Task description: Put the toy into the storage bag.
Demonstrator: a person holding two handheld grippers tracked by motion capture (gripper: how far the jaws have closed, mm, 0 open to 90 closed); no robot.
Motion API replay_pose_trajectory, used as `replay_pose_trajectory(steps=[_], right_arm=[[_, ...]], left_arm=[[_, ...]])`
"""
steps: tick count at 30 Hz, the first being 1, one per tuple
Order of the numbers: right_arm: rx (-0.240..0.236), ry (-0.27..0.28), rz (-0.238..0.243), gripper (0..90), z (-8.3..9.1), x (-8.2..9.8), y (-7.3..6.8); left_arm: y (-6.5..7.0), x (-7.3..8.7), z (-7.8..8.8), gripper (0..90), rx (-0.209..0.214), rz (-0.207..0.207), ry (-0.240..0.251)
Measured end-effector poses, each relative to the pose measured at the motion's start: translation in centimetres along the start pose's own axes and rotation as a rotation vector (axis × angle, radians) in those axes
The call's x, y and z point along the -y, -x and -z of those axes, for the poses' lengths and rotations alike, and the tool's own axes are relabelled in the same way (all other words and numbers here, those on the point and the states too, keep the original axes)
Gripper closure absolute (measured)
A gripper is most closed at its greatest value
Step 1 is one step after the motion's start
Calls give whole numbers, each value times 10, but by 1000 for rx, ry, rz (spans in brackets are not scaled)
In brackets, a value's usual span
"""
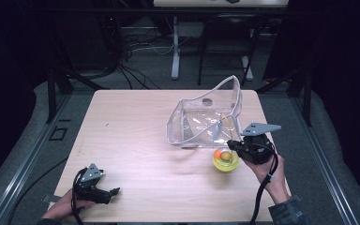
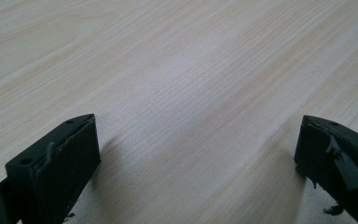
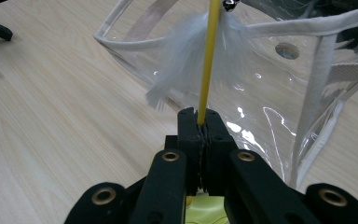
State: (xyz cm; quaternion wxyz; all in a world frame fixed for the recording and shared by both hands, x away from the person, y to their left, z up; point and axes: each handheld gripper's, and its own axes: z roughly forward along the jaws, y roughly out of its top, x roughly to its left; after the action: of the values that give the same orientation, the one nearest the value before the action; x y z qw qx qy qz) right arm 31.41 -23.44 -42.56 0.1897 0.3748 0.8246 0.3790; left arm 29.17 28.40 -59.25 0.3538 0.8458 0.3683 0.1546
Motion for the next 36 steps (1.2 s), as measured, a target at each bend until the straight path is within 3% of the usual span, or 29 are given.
replay_pose_trajectory(steps=[23,24,25,26,36], right_arm=[[79,-2,-31,881,36,-5,29],[32,80,-40,881,32,-4,31],[50,85,-39,881,33,-4,32],[92,-5,-37,881,42,-8,34],[114,-53,-37,881,55,-18,47]], left_arm=[[0,0,0,0,0,0,0],[0,0,0,0,0,1,0],[0,0,0,0,0,0,0],[0,0,0,0,0,0,0],[0,0,0,0,0,0,0]])
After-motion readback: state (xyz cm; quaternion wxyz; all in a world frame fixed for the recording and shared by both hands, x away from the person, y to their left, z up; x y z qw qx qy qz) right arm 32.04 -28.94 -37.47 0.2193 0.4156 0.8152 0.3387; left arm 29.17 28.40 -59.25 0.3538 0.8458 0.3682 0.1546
